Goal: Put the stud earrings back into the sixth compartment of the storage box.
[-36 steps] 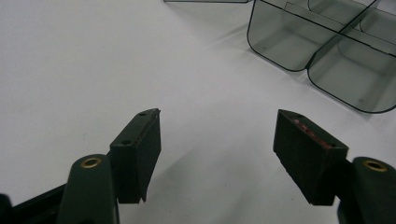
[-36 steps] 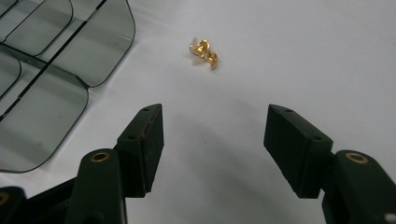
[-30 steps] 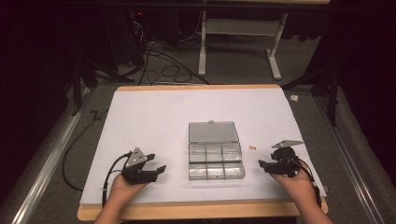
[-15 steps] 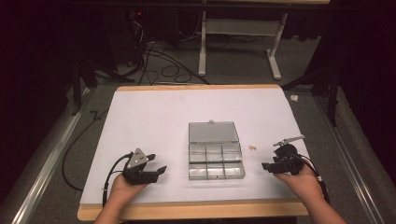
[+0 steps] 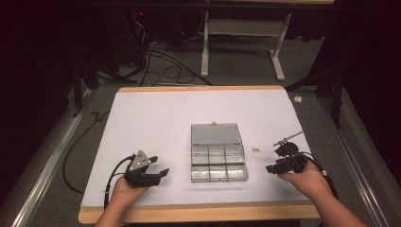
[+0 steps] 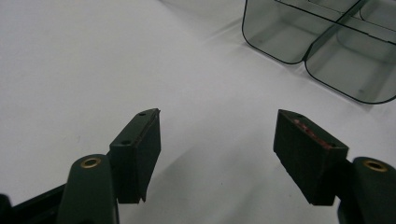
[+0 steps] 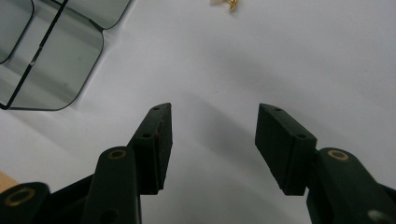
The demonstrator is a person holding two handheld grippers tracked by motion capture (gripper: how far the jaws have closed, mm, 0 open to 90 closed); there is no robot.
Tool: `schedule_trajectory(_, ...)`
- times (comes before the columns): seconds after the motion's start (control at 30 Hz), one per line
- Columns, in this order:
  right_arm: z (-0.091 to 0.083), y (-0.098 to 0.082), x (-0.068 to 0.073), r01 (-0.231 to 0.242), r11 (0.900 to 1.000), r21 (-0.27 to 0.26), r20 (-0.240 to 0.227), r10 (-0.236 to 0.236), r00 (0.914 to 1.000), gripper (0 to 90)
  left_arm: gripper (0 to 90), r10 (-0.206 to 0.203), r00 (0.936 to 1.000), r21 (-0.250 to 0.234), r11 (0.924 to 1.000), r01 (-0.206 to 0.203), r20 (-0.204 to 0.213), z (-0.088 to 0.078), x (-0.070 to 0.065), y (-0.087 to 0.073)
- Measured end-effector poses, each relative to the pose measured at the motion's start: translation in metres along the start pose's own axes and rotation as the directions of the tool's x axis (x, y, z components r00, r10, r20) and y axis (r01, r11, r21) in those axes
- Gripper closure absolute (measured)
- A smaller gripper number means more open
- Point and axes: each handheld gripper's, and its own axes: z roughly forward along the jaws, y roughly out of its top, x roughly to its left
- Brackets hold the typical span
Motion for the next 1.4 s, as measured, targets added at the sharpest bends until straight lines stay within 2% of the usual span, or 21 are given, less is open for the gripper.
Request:
schedule_trajectory(0.07,0.002,0.004,0.001,0.011,0.999,0.047,-0.009,-0.011,0.9999,47.3,32.6,-0.006,1.0,0.007,1.0,0.006,0.005,0.001,0.001,0.0)
schedule_trajectory(0.1,0.002,0.004,0.001,0.011,0.999,0.047,-0.009,-0.011,0.9999,47.3,32.6,-0.006,1.0,0.007,1.0,0.006,0.005,0.001,0.001,0.0)
schedule_trajectory(0.23,0.006,0.014,0.003,0.04,0.994,0.105,-0.023,-0.038,0.999,47.8,32.6,-0.001,1.0,0.002,1.0,0.001,0.004,0.001,0.0,0.0)
schedule_trajectory(0.33,0.007,0.018,0.004,0.048,0.991,0.121,-0.026,-0.045,0.9987,48.2,32.6,-0.011,0.9999,0.009,0.9999,0.011,0.01,0.001,0.001,0.0)
schedule_trajectory(0.43,0.009,0.026,0.004,0.059,0.988,0.143,-0.043,-0.054,0.9976,49.9,32.7,-0.001,0.9999,0.008,1.0,0.001,0.012,0.001,0.001,0.0)
schedule_trajectory(0.6,0.01,0.033,0.004,0.051,0.989,0.136,-0.051,-0.044,0.9977,51.8,32.7,-0.013,0.9997,0.015,0.9998,0.012,0.021,0.002,0.002,0.001)
schedule_trajectory(1.0,0.013,0.057,0.006,0.064,0.988,0.141,-0.06,-0.056,0.9966,61.2,32.7,-0.012,0.9997,0.02,0.9997,0.012,0.022,0.002,0.002,0.001)
schedule_trajectory(1.07,0.014,0.06,0.007,0.05,0.988,0.146,-0.06,-0.041,0.9974,63.4,32.7,-0.011,0.9997,0.019,0.9998,0.011,0.022,0.002,0.002,0.001)
schedule_trajectory(1.13,0.016,0.066,0.007,0.073,0.987,0.144,-0.067,-0.063,0.9957,68.1,32.7,-0.011,0.9997,0.019,0.9998,0.011,0.023,0.002,0.002,0.001)
schedule_trajectory(1.2,0.017,0.067,0.007,0.073,0.987,0.144,-0.061,-0.064,0.9961,70.9,32.7,-0.012,0.9997,0.018,0.9998,0.011,0.023,0.002,0.002,0.001)
schedule_trajectory(1.23,0.018,0.071,0.005,0.069,0.988,0.139,-0.046,-0.063,0.997,78.5,32.7,-0.011,0.9997,0.017,0.9998,0.011,0.023,0.002,0.002,0.001)
schedule_trajectory(1.27,0.018,0.071,0.005,0.069,0.988,0.139,-0.046,-0.063,0.997,78.5,32.7,-0.011,0.9997,0.017,0.9998,0.011,0.023,0.002,0.002,0.001)
schedule_trajectory(1.3,0.019,0.074,0.002,0.063,0.989,0.134,-0.036,-0.059,0.9976,88.5,32.7,-0.011,0.9996,0.018,0.9998,0.011,0.024,0.002,0.002,0.001)
schedule_trajectory(1.4,0.022,0.079,-0.001,0.059,0.991,0.123,-0.016,-0.058,0.9982,90.0,32.7,-0.012,0.9995,0.019,0.9997,0.012,0.028,0.002,0.002,0.001)
